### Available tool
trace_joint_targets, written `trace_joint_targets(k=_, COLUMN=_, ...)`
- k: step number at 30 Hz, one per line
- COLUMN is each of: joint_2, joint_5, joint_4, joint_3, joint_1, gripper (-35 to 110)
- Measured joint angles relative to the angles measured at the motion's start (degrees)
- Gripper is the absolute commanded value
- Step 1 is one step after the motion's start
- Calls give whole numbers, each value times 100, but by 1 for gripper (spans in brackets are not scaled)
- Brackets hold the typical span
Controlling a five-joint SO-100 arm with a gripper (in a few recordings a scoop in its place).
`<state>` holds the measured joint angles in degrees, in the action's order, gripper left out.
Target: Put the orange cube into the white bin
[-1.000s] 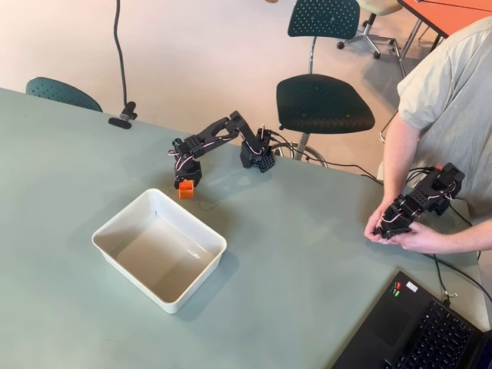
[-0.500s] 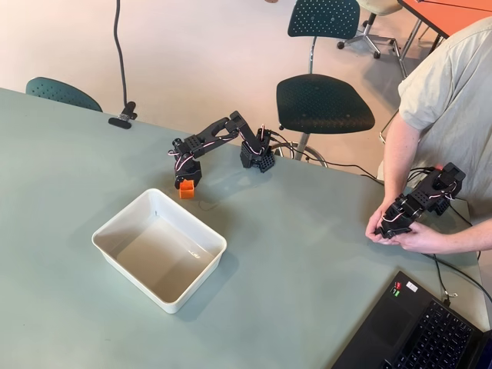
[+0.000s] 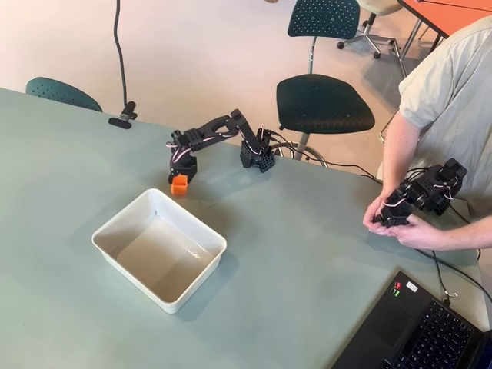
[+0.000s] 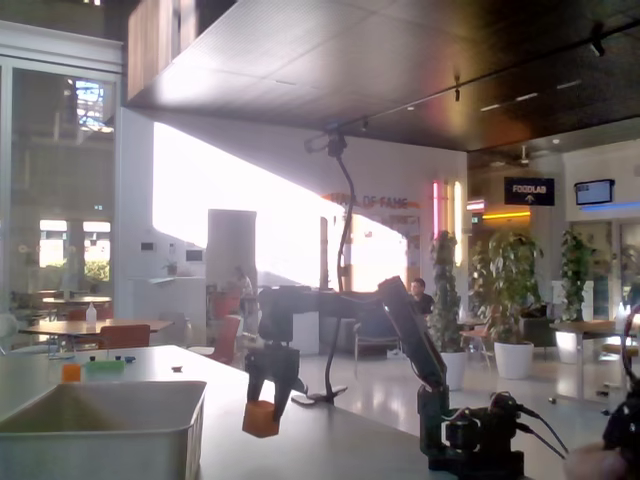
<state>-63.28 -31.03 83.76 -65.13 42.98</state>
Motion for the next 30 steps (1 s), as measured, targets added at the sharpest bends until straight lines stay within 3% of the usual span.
trace_joint_targets(k=14, joint_2=-431, joint_5=545, joint_4=18, joint_3=2426, joint_1=290, gripper=27)
trace_joint_targets(k=21, joint_2=-431, joint_5=677, joint_4=-62, joint_3=3551, joint_1=-501, gripper=27)
trace_joint_targets(k=30, joint_2=18, joint_5=694, joint_4=-993, joint_3=3806, joint_1=-2030, gripper=27)
